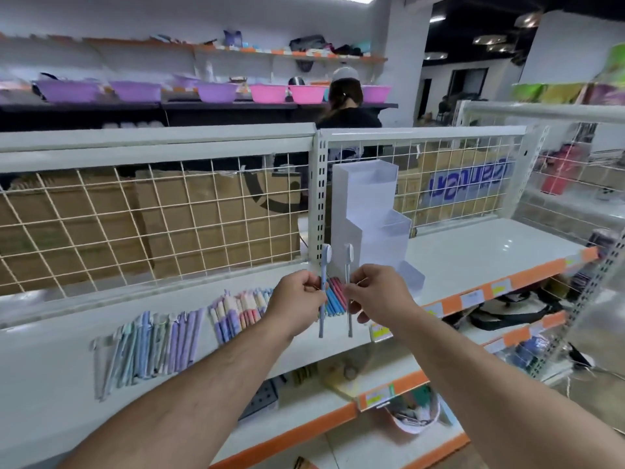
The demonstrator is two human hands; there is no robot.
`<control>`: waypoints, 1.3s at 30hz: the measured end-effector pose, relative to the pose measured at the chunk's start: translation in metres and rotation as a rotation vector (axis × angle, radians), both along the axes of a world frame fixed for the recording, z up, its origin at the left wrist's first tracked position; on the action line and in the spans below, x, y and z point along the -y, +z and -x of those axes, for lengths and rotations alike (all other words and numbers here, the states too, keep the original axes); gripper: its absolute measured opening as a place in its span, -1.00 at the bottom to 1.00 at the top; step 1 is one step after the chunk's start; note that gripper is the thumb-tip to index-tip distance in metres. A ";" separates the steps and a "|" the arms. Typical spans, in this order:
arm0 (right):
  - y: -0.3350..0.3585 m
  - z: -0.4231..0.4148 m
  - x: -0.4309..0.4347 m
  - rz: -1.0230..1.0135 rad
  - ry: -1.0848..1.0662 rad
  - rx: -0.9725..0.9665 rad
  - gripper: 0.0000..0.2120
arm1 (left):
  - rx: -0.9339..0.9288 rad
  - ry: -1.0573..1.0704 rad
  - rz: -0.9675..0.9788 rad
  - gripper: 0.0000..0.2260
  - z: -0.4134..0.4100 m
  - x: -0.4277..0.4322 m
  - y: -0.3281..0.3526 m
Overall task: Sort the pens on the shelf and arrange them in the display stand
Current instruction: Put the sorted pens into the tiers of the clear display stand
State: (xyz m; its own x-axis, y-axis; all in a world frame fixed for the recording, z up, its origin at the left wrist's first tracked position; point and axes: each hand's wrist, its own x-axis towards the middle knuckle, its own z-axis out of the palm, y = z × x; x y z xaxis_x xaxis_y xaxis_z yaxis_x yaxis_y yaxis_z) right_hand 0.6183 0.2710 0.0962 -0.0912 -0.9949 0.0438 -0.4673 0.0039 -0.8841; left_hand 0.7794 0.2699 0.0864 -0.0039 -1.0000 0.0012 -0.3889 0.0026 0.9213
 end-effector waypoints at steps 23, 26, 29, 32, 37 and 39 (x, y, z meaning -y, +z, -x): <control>0.098 0.057 0.214 0.184 0.112 0.001 -0.89 | -0.075 0.013 0.256 -0.82 0.063 0.213 0.094; 0.107 0.065 0.240 0.207 0.176 -0.011 -0.88 | -0.078 0.065 0.277 -0.85 0.075 0.230 0.105; 0.116 0.071 0.263 0.231 0.232 -0.015 -0.89 | -0.051 0.132 0.290 -0.87 0.085 0.245 0.115; 0.128 0.080 0.282 0.252 0.297 0.000 -0.88 | -0.049 0.214 0.302 -0.84 0.097 0.258 0.128; 0.145 0.097 0.311 0.269 0.384 0.051 -0.83 | -0.064 0.320 0.346 -0.88 0.115 0.276 0.149; 0.152 0.101 0.322 0.274 0.406 0.071 -0.84 | -0.084 0.355 0.355 -0.87 0.120 0.283 0.153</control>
